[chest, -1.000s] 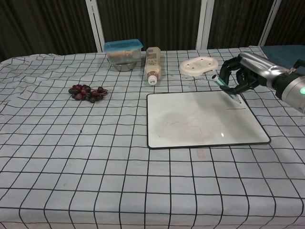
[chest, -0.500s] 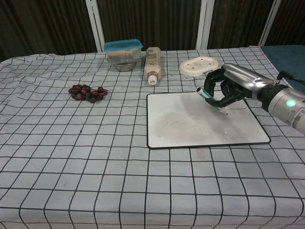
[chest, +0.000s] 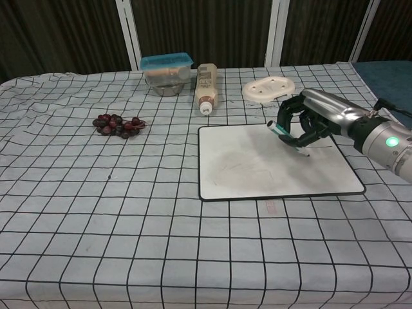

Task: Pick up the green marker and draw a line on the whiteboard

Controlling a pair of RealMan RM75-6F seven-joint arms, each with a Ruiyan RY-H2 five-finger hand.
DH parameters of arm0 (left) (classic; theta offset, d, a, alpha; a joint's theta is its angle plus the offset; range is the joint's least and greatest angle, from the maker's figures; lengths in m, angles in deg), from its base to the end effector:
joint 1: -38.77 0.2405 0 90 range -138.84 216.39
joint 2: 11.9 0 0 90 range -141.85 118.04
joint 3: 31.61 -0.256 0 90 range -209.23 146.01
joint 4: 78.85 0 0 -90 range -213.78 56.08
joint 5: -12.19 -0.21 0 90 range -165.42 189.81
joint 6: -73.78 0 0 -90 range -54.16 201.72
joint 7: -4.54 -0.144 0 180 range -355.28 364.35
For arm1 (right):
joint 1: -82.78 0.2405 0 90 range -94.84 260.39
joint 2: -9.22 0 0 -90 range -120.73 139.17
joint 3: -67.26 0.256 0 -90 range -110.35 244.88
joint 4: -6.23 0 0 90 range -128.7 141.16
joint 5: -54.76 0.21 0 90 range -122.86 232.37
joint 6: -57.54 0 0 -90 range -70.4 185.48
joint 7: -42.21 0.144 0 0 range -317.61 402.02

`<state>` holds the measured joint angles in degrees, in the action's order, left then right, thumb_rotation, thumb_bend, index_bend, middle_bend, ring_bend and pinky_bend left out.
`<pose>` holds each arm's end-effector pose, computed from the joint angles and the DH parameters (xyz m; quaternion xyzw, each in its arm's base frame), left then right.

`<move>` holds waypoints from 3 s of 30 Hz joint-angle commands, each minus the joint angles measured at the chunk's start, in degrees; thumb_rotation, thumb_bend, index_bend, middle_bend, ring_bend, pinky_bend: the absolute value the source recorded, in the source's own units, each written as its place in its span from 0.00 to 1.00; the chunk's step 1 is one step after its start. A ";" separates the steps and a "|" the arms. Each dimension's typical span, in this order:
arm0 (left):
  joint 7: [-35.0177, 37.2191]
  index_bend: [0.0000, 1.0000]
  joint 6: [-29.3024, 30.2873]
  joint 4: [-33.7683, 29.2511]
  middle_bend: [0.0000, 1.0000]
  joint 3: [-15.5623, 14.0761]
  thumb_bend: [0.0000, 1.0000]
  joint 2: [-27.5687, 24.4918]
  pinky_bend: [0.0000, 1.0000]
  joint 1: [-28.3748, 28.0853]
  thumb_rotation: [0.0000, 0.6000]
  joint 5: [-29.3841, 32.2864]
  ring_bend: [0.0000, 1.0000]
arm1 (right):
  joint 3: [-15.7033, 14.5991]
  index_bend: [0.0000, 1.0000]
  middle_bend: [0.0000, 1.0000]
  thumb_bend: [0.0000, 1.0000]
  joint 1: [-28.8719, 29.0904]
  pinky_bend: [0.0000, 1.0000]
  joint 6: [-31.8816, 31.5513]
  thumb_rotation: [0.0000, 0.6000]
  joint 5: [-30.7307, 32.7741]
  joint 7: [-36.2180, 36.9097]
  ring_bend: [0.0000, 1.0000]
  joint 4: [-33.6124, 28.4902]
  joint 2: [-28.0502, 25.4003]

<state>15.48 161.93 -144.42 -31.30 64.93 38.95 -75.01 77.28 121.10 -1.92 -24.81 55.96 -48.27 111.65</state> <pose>-0.3861 0.1436 0.1338 -0.5873 -0.3877 -0.3550 0.6154 -0.2056 -0.3638 -0.0424 0.6601 -0.4394 0.4606 0.3988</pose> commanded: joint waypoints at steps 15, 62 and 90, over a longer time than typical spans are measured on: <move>-0.62 0.00 0.03 -0.17 0.00 -0.11 0.39 0.12 0.04 0.06 1.00 -0.05 0.00 | -0.82 1.00 0.73 0.35 -1.59 0.79 -0.46 1.00 -0.35 2.42 0.73 1.63 -1.42; -1.88 0.00 -0.21 -0.81 0.00 -0.25 0.39 0.65 0.04 -0.40 1.00 -0.52 0.00 | -8.98 0.92 0.72 0.35 -9.15 0.74 0.15 1.00 -4.00 -13.82 0.66 9.60 -14.35; -5.95 0.00 5.37 -7.05 0.00 -0.69 0.39 -0.88 0.04 2.97 1.00 -0.62 0.00 | -11.92 0.05 0.04 0.33 -24.65 0.28 -18.27 1.00 -2.29 -21.43 0.06 -27.01 -36.10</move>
<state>11.37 166.30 -149.06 -32.11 64.87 40.86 -76.28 65.98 104.44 -11.36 -30.83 46.89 -58.44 85.02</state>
